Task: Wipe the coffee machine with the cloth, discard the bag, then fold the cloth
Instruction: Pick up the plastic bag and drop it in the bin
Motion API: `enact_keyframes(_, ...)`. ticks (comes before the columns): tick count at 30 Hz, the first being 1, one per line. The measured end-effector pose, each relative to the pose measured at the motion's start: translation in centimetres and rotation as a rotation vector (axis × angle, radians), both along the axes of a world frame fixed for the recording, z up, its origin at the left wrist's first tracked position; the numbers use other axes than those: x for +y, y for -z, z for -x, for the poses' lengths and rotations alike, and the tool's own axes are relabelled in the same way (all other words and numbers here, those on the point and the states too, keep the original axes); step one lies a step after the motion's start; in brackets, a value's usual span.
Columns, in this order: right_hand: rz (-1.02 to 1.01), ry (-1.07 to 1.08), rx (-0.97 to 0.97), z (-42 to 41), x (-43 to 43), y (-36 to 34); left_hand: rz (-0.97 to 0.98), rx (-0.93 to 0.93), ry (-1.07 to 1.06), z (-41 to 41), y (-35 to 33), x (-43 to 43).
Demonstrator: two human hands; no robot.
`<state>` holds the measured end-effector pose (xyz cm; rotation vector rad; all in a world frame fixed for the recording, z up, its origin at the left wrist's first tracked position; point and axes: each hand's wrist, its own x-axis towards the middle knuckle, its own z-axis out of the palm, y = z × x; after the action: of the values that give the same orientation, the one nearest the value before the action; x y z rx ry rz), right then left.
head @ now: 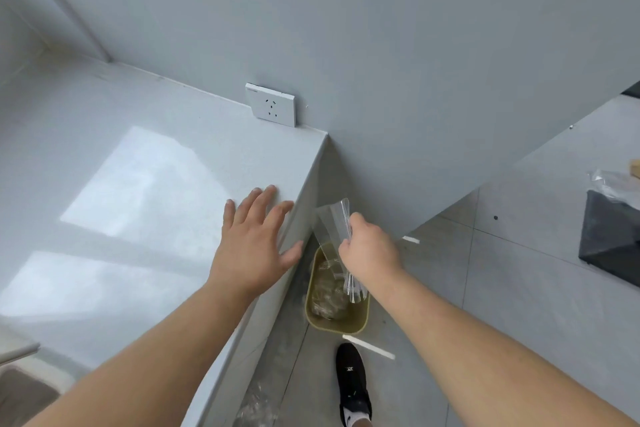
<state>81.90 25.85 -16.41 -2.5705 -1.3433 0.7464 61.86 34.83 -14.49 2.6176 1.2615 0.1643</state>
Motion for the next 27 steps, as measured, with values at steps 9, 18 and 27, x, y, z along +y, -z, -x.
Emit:
enact_keyframes(9, 0.131, 0.056, 0.031, 0.4, -0.8, 5.9, -0.085, -0.051, -0.014, 0.3, 1.6, 0.1)
enact_keyframes(18, 0.184, 0.158, 0.114, 1.7, -1.9, 11.2, -0.118, -0.066, -0.02, 0.3, 1.9, 0.1)
enact_keyframes(27, 0.234, 0.213, 0.136, 1.5, -2.4, 15.4, -0.13, -0.075, -0.02, 0.3, 2.2, 0.1)
